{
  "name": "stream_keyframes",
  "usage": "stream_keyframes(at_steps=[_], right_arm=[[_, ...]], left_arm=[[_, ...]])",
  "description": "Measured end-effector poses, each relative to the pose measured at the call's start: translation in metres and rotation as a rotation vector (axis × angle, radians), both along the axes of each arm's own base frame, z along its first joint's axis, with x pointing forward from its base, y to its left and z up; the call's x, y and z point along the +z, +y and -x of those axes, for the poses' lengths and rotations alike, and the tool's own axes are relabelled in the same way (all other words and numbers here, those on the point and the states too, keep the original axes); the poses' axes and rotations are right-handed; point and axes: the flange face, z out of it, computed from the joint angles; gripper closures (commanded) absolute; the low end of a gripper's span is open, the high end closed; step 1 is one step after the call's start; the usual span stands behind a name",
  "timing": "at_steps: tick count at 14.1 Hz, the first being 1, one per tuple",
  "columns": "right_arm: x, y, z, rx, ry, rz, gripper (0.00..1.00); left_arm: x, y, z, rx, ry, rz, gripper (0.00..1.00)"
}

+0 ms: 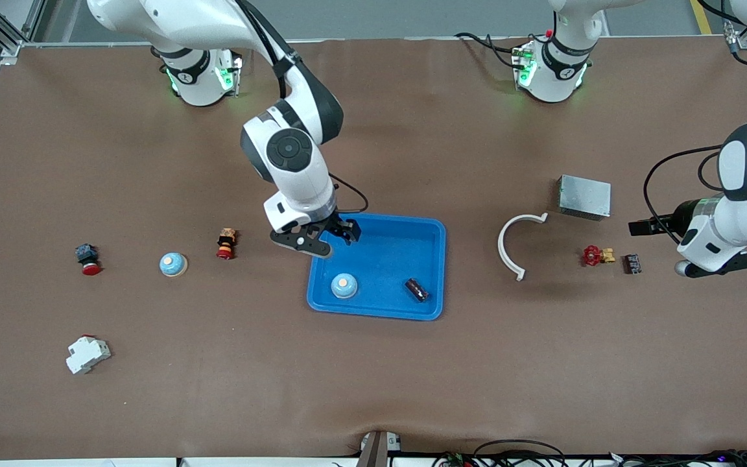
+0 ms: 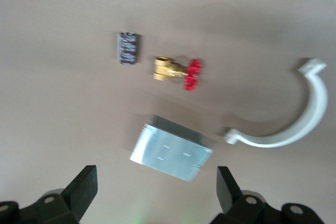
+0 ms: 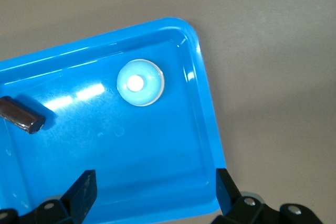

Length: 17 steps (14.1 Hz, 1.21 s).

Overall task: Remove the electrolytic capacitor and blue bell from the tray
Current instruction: 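Grasp the second capacitor with the left gripper while the right gripper grasps the bell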

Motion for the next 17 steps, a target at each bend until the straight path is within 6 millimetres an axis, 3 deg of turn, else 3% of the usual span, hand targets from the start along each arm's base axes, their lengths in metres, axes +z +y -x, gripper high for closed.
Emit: stream_keyframes(at_steps=[4,7,12,17], right_arm=[[-0.025,0.012,-0.015,-0.004,-0.02,0.028,0.0],[-0.045,0.019,-0.023,-0.007,-0.026,0.04,0.0],[-0.068,0.025,-0.038,-0.012,-0.043,0.041,0.0],[-0.102,0.029,-0.049,-0.008,-0.065,0.046,0.0]], left_arm=[[0.047,-0.064,-0.013,0.143,-0.054,0.041,0.0],[0.069,-0.119,-0.019,0.267,-0.081,0.044,0.0],[0.072,-0.186,-0.041,0.416,-0.138,0.048,0.0],[0.051,-0.248,-0.06,0.647,-0.243,0.102,0.0]])
